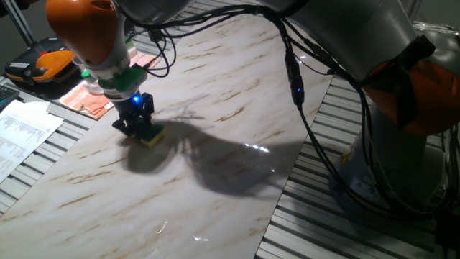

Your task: Clean the tabletop with a sponge

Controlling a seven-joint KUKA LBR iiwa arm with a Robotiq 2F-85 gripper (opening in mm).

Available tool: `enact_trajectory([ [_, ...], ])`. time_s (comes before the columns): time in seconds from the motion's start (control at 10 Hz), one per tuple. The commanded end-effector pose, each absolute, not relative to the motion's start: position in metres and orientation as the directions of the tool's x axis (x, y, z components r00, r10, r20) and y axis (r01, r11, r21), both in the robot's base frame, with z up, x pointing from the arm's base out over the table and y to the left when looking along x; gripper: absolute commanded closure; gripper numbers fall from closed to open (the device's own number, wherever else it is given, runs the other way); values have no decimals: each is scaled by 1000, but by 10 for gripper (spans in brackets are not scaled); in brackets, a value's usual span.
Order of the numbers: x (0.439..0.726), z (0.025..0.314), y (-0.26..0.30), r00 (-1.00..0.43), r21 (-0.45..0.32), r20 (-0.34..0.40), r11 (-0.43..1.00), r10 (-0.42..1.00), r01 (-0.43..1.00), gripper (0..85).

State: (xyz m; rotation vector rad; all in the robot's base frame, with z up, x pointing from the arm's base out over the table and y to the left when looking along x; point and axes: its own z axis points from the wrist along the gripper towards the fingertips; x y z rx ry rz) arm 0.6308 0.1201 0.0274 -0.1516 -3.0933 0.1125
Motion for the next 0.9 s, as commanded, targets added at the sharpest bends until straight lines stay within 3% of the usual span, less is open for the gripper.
enact_trajectory([
  [0.0, 630, 26, 123, -994, -72, 41, 992, 105, 102, 850],
  [0.8, 635, 32, 139, -990, -56, 57, 990, 131, 128, 850],
])
